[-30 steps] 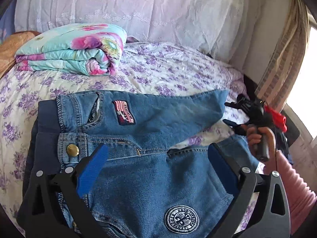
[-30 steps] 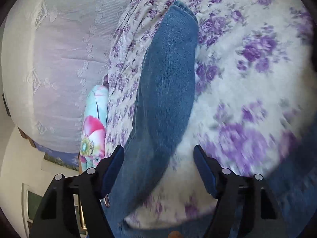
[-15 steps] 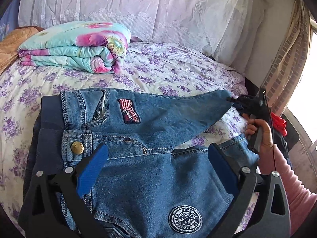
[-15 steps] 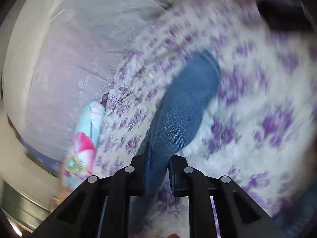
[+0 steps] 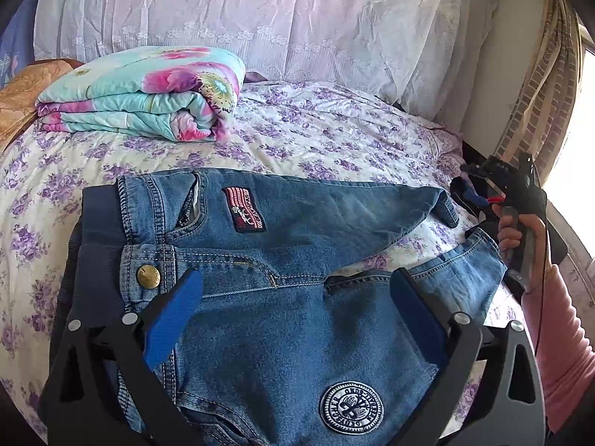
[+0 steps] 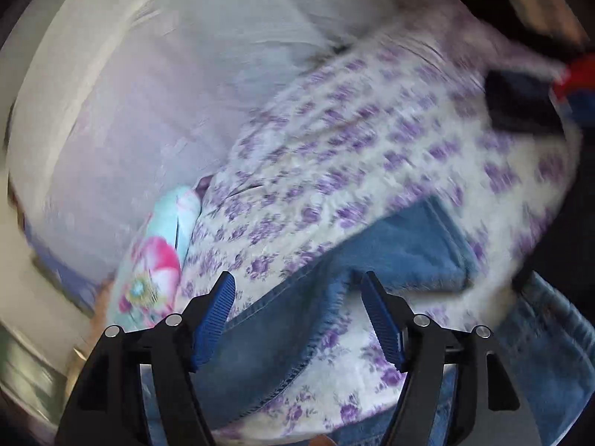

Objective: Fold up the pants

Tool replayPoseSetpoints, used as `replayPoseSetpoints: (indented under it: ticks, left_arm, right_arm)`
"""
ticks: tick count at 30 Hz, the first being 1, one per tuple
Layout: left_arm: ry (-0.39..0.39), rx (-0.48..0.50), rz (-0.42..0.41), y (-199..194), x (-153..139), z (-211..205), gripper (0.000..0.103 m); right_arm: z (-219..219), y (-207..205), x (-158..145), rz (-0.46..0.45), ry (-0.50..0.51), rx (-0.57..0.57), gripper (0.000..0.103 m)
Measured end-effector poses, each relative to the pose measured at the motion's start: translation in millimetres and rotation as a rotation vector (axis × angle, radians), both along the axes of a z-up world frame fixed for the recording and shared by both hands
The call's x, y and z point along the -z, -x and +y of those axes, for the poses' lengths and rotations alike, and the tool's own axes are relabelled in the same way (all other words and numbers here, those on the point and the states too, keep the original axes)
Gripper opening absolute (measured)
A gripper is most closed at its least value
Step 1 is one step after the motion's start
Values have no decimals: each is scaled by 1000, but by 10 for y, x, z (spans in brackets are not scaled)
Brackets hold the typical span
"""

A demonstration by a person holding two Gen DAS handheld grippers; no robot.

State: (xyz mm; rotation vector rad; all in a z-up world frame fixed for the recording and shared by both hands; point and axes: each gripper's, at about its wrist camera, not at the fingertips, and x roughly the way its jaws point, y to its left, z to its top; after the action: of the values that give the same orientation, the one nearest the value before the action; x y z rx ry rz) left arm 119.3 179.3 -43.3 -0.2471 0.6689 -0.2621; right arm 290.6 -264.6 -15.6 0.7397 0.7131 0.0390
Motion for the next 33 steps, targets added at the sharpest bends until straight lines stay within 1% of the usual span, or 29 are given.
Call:
replayPoseSetpoints:
  ticks: [2,3,5,7,9,10,11,12,13,14,15,16,17,18,19,20,21,22,23,24,25,26,28,29,30,32,33]
  left_arm:
    - [3,4,3,4,4,-3,98]
    - [2,6,3,7,3,-8,98]
    - [-5,6,-1,13,0,-23,98]
    - [-20,3,-8,18,1,-38,98]
    - [-40,-1,-11,17,13,-60,98]
    - [-45,-1,-11,15,15,-66,98]
    - [-50,1,-10,12,21,-72,98]
    - [-50,1,-8,9,21,-71,98]
    - [-49,1,-3,3,29,-66,98]
    - [-45,-1,3,-9,36,-55,98]
    - [-39,-3,12,-22,48,-39,98]
    - [-32,-4,18,-34,55,-28,98]
    - [-23,-3,25,-45,65,-14,98]
    - [-16,-3,31,-59,75,-1,98]
    - [-12,-3,38,-74,85,8,98]
    - [-11,-2,42,-82,93,8,98]
    - [-13,-2,46,-92,101,8,98]
    - [-17,-2,50,-98,110,5,98]
    - [-22,-4,52,-100,115,-1,98]
    - [-27,-7,55,-103,122,-4,98]
    - [-30,-9,56,-107,124,-4,98]
    - [-30,-10,58,-110,128,-2,98]
    - [-29,-12,66,-122,140,-2,98]
    - [-29,-11,69,-127,143,-3,98]
    - [-30,-10,71,-130,145,-3,98]
    - [-35,-13,68,-126,143,-8,98]
    - [-41,-14,65,-124,142,-15,98]
  right_arm:
    - [-165,11,195,105,-49,67,71]
    - [-238,6,339,141,-102,73,73]
    - [-309,-34,582,161,-220,60,73]
    - [-397,-109,810,153,-349,88,73]
    - [-458,-223,933,143,-401,114,71]
    - [-486,-277,953,140,-395,132,69]
    - [-501,-330,936,142,-362,141,59]
    - [-500,-396,865,159,-269,145,41]
    - [-487,-446,752,166,-153,145,35]
    - [-460,-469,621,153,-32,145,26]
    - [-427,-470,442,119,123,147,19]
    - [-392,-463,301,83,247,139,19]
    - [-352,-457,212,49,323,124,19]
    - [-310,-453,174,31,387,108,19]
    - [-302,-478,200,45,421,102,19]
    - [-292,-530,291,97,465,92,19]
    - [-301,-593,397,160,496,91,29]
    - [-340,-651,522,240,523,99,35]
    - [-389,-662,652,302,521,101,47]
    - [-437,-594,690,287,495,104,47]
    - [-445,-529,651,276,488,115,49]
    - [-428,-471,588,282,493,128,51]
    - [-288,-292,389,237,516,123,53]
    - [-137,-198,266,195,542,90,60]
    - [7,-110,168,158,568,53,71]
    - [327,54,-6,78,616,-18,82]
    - [559,164,-85,32,638,-73,85]
